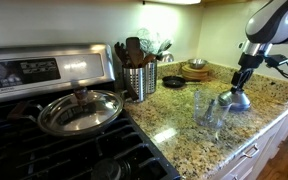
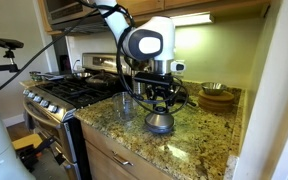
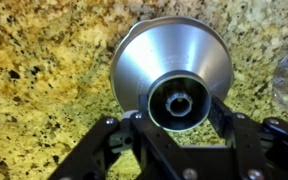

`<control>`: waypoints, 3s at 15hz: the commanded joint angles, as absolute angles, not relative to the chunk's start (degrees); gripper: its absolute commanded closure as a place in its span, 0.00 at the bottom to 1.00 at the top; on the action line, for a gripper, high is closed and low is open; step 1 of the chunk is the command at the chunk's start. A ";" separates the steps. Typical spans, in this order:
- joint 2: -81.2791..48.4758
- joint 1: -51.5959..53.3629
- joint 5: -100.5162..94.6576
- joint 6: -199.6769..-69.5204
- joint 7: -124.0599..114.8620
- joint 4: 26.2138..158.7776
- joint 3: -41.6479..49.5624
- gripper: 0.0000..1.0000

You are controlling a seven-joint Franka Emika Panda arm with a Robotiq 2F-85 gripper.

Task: Put the grey lid on the mincer

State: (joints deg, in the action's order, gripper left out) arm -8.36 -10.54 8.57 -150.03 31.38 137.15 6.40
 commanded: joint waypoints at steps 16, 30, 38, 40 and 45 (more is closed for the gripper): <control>13.98 -7.80 -6.46 -136.81 32.14 140.43 6.74 0.65; 20.15 3.99 -7.34 -131.30 32.57 141.94 0.52 0.65; 15.90 7.22 -4.81 -132.58 35.08 141.14 0.76 0.65; 14.50 7.40 -3.50 -133.15 36.31 140.93 0.86 0.65; 11.37 7.18 -0.05 -134.81 39.72 140.21 0.77 0.65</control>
